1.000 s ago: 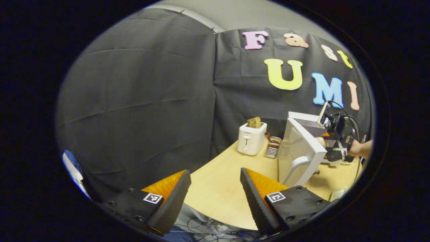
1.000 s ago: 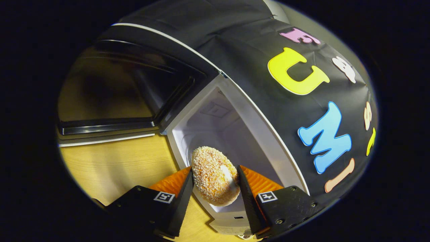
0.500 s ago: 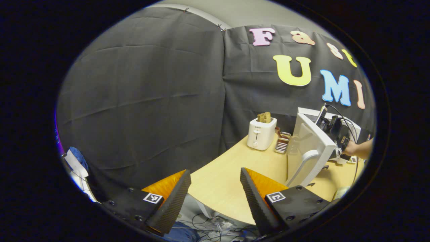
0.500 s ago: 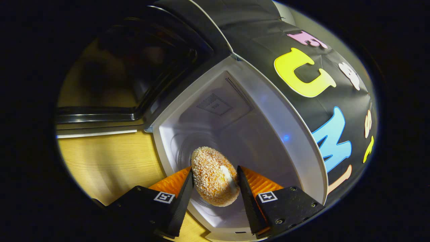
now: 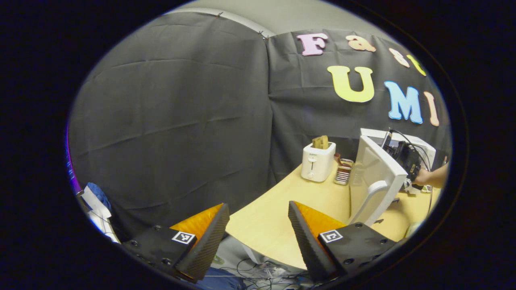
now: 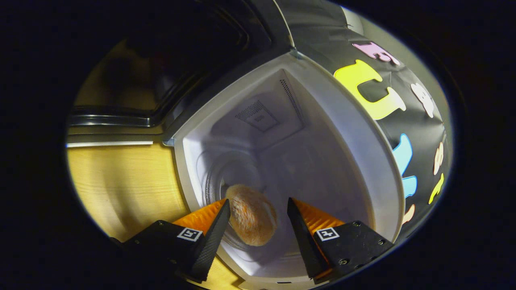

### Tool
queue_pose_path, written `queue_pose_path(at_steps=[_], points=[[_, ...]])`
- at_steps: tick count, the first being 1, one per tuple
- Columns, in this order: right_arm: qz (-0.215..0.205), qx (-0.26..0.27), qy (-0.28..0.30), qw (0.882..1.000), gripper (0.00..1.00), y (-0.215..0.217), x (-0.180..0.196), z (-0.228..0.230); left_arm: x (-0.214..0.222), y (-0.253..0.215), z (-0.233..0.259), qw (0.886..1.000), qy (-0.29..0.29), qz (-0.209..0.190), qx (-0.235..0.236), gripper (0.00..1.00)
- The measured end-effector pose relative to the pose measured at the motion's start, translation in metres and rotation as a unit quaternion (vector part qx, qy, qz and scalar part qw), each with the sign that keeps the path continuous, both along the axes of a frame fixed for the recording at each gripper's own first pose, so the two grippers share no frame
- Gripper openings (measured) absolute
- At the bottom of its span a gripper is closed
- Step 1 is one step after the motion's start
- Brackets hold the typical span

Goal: Open the microwave oven with the left hand, put the food in, and close the microwave oven.

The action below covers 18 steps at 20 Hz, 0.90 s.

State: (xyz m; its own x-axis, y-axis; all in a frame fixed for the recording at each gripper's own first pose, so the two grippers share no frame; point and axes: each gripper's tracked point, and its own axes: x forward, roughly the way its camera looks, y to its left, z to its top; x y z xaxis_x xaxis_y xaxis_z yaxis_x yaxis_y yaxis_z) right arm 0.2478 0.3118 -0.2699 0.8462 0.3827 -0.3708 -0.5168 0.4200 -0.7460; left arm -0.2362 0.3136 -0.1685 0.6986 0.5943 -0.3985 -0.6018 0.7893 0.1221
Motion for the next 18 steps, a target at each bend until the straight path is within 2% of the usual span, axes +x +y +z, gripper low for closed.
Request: queue_pose_path(at_steps=[4,5,8,16,17,18], points=[[0.0,0.033,0.005,0.999,0.87,-0.01,-0.021,0.023,0.028,-0.016,-0.006,0.999,-0.008,-0.039,-0.008,0.95],[0.001,0.041,0.004,0.999,0.87,-0.014,-0.029,0.031,0.036,-0.02,-0.006,0.999,-0.01,-0.053,-0.006,0.97],[-0.003,0.071,-0.008,0.997,0.87,-0.029,-0.051,0.062,0.068,-0.037,-0.016,0.995,-0.014,-0.1,-0.013,0.95],[-0.036,0.151,-0.022,0.988,0.87,-0.085,-0.102,0.144,0.134,-0.07,-0.051,0.977,0.0,-0.21,-0.037,0.96],[-0.044,0.155,-0.024,0.987,0.87,-0.097,-0.106,0.151,0.138,-0.075,-0.055,0.974,0.004,-0.223,-0.042,0.95],[-0.053,0.161,-0.024,0.985,0.87,-0.108,-0.11,0.155,0.143,-0.082,-0.058,0.97,0.007,-0.238,-0.048,0.89]])
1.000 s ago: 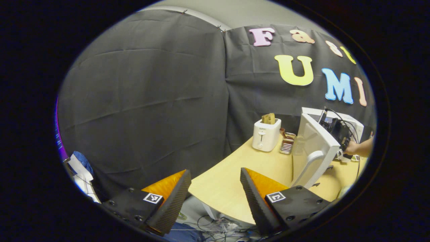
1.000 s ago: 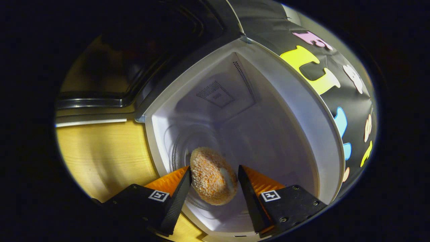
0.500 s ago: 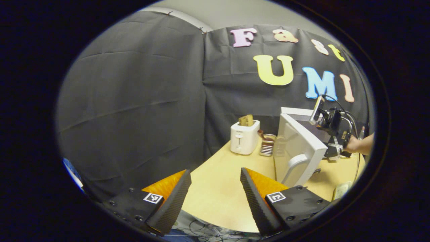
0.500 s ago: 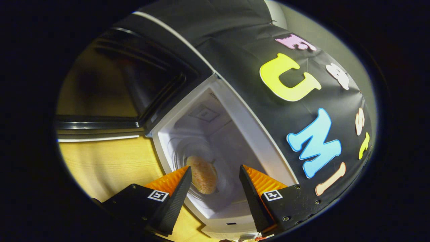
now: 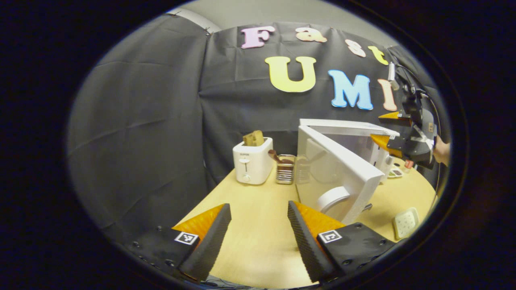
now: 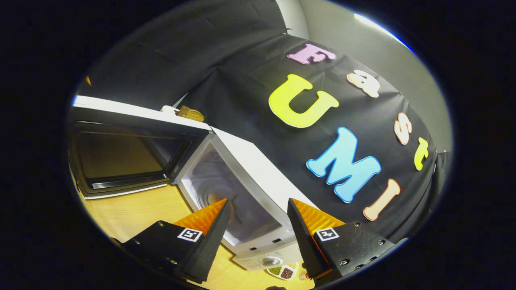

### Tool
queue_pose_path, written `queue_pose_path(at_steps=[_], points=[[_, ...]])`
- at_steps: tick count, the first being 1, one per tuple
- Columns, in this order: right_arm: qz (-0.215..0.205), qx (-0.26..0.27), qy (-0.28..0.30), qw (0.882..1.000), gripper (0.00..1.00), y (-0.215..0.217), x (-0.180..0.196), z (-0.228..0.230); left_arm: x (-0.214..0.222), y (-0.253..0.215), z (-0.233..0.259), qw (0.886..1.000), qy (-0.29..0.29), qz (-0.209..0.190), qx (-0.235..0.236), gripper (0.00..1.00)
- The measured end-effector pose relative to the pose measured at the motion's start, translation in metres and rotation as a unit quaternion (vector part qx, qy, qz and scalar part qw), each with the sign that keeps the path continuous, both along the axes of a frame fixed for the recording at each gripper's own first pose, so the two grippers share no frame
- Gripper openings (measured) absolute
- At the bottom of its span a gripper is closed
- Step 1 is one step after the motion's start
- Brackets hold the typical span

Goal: Open the microwave oven with the left hand, put the food in, and close the microwave oven.

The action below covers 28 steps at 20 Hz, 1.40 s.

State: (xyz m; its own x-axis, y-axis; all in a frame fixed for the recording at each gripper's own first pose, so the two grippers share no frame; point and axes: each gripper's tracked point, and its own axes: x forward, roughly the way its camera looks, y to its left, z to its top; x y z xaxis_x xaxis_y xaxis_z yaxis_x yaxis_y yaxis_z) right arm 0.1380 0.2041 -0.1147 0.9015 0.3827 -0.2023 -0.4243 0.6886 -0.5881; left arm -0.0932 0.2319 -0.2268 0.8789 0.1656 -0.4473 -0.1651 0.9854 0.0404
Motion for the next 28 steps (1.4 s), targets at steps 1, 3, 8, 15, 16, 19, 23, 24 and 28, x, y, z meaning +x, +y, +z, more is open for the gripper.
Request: queue_pose_path(at_steps=[1,3,8,15,16,19,23,24,28], points=[[-0.009,0.008,0.003,1.0,0.87,-0.013,-0.007,0.003,0.004,-0.007,-0.003,1.0,0.005,-0.017,-0.004,0.82],[-0.025,0.02,0.012,0.999,0.87,-0.033,-0.018,0.007,0.009,-0.022,-0.013,0.998,0.024,-0.052,-0.009,0.75],[-0.057,0.056,0.051,0.995,0.87,-0.068,-0.046,-0.005,0.023,-0.041,-0.014,0.997,0.037,-0.073,-0.004,0.09],[-0.054,0.088,0.093,0.99,0.87,-0.091,-0.073,-0.017,0.045,-0.11,-0.001,0.991,0.032,-0.126,-0.034,0.07],[-0.058,0.097,0.101,0.988,0.87,-0.095,-0.073,-0.017,0.051,-0.122,0.002,0.99,0.029,-0.135,-0.037,0.14],[-0.076,0.121,0.105,0.984,0.87,-0.113,-0.075,-0.014,0.066,-0.157,0.008,0.985,0.022,-0.163,-0.046,0.14],[-0.093,0.134,0.104,0.981,0.87,-0.132,-0.084,-0.01,0.09,-0.198,0.014,0.98,0.015,-0.191,-0.06,0.14],[-0.097,0.135,0.103,0.981,0.87,-0.14,-0.087,-0.01,0.097,-0.207,0.015,0.978,0.014,-0.197,-0.063,0.14],[-0.127,0.141,0.1,0.977,0.87,-0.173,-0.095,-0.011,0.121,-0.243,0.02,0.972,0.007,-0.227,-0.064,0.14]])
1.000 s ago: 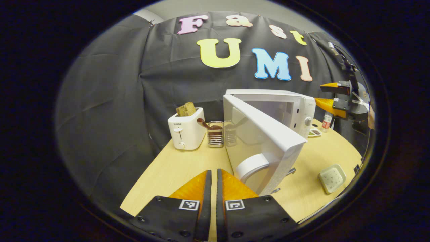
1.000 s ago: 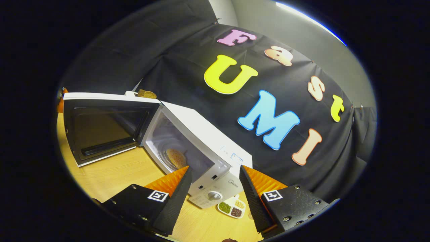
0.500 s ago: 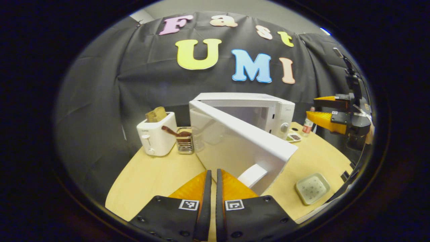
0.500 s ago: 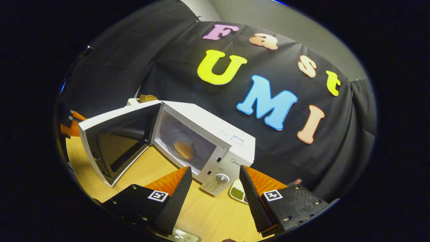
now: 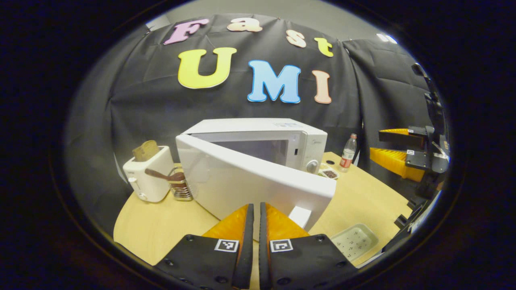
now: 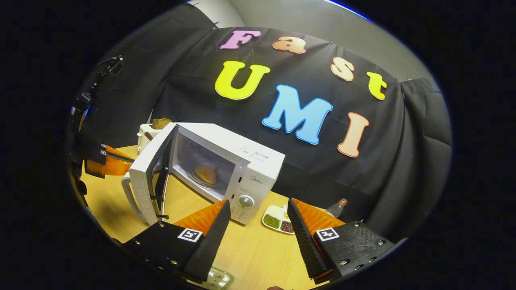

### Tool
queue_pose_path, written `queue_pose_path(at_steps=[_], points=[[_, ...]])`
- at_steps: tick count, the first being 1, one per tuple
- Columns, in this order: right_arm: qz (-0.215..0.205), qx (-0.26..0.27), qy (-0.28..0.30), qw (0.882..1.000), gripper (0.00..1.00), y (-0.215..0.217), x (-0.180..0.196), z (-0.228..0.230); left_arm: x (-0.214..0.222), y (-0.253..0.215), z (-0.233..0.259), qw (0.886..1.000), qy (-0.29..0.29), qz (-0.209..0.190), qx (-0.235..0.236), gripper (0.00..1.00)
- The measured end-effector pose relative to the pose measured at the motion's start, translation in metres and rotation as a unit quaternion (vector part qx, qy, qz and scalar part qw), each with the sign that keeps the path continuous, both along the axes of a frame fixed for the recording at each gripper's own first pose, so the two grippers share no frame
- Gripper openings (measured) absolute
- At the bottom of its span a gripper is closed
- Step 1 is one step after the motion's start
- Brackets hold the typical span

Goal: Open the microwave oven with the left hand, put the food in, and close the microwave oven.

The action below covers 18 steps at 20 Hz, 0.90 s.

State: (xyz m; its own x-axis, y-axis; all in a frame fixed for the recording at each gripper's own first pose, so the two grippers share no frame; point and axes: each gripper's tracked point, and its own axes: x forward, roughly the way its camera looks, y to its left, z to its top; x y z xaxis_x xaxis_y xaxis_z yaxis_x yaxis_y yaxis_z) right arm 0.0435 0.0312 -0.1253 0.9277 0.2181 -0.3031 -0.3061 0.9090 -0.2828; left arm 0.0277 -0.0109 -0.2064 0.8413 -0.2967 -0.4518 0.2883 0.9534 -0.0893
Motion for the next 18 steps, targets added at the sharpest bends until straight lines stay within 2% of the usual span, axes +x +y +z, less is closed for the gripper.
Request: queue_pose_path(at_steps=[2,3,9,10,18], points=[[-0.02,0.0,0.0,1.0,0.87,-0.018,-0.006,0.001,0.014,-0.013,0.003,1.0,-0.009,-0.011,0.007,0.14],[-0.028,0.005,0.0,1.0,0.87,-0.026,-0.009,0.003,0.019,-0.019,0.003,1.0,-0.01,-0.018,0.006,0.07],[-0.07,0.019,-0.002,0.997,0.87,-0.059,-0.024,0.012,0.053,-0.054,0.004,0.999,-0.014,-0.036,-0.015,0.07],[-0.074,0.018,-0.002,0.997,0.87,-0.063,-0.026,0.011,0.059,-0.058,0.004,0.999,-0.015,-0.036,-0.018,0.14],[-0.101,0.028,0.0,0.995,0.87,-0.086,-0.047,0.014,0.115,-0.096,0.005,0.998,-0.031,-0.035,-0.034,0.14]])
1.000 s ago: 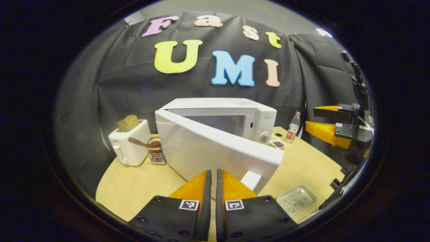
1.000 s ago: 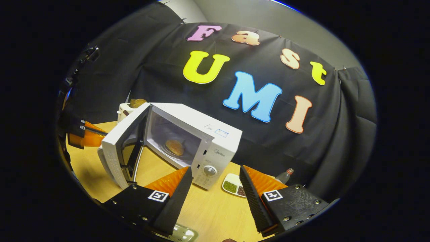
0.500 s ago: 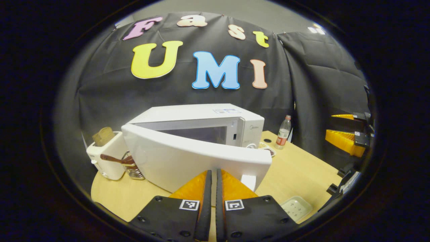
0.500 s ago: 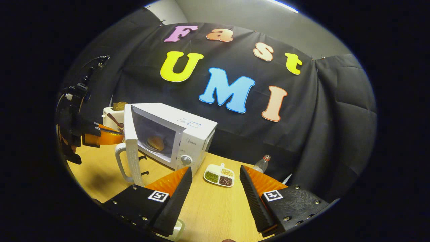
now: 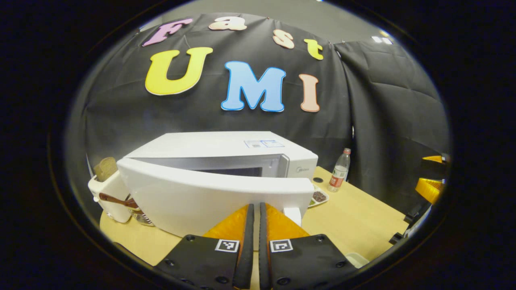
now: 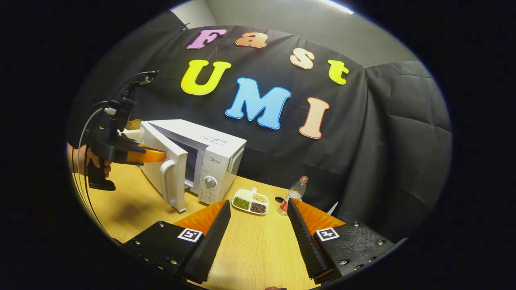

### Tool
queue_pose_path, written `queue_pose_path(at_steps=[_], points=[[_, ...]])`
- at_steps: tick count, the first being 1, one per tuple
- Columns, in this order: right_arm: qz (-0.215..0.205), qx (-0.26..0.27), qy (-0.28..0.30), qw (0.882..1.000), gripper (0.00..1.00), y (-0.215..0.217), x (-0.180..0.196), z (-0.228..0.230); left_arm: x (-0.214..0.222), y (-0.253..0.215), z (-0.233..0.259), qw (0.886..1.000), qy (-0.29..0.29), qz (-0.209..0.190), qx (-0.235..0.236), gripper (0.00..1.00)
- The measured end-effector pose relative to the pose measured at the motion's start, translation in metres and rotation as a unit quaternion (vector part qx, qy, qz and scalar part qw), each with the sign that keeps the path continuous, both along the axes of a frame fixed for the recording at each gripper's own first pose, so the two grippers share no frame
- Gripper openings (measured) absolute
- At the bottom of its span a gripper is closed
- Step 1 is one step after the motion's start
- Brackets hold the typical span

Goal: Open the microwave oven with the left hand, put the food in, and close the microwave oven.

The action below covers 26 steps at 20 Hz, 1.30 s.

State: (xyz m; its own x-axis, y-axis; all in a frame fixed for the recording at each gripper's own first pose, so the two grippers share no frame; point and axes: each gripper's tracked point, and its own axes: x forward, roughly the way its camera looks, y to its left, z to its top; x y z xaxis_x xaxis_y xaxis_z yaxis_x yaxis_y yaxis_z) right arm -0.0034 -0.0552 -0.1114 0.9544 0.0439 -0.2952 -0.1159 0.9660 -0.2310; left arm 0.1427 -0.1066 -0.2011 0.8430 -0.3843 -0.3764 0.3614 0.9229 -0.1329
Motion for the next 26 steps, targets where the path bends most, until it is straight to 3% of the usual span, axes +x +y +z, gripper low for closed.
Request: queue_pose_path(at_steps=[8,9,10,11,12,15,21,22,26], points=[[-0.006,0.013,-0.008,1.0,0.87,-0.011,-0.001,0.004,0.048,-0.014,-0.002,0.999,-0.007,0.031,-0.008,0.14],[-0.003,0.014,-0.007,1.0,0.87,-0.01,-0.001,0.003,0.054,-0.015,-0.003,0.999,-0.005,0.037,-0.007,0.07],[0.0,0.014,-0.006,1.0,0.87,-0.01,-0.001,0.001,0.059,-0.015,-0.005,0.999,-0.005,0.042,-0.006,0.13],[0.003,0.012,-0.006,1.0,0.87,-0.01,-0.001,0.0,0.063,-0.014,-0.006,0.999,-0.001,0.051,-0.003,0.07],[0.006,0.011,-0.007,1.0,0.87,-0.012,0.0,-0.001,0.063,-0.014,-0.007,0.998,-0.001,0.057,-0.01,0.13],[0.015,0.024,-0.012,1.0,0.87,-0.016,0.001,0.001,0.063,-0.011,-0.005,0.997,-0.008,0.074,-0.025,0.07],[0.045,0.052,-0.02,0.997,0.87,-0.011,0.009,-0.003,0.075,-0.015,-0.006,0.995,-0.029,0.09,0.015,0.09],[0.048,0.056,-0.019,0.997,0.87,-0.01,0.009,-0.002,0.07,-0.017,-0.015,0.995,-0.006,0.095,0.031,0.08],[0.049,0.06,-0.025,0.997,0.87,-0.002,-0.01,0.003,0.055,-0.032,-0.008,0.996,-0.007,0.076,0.048,0.14]])
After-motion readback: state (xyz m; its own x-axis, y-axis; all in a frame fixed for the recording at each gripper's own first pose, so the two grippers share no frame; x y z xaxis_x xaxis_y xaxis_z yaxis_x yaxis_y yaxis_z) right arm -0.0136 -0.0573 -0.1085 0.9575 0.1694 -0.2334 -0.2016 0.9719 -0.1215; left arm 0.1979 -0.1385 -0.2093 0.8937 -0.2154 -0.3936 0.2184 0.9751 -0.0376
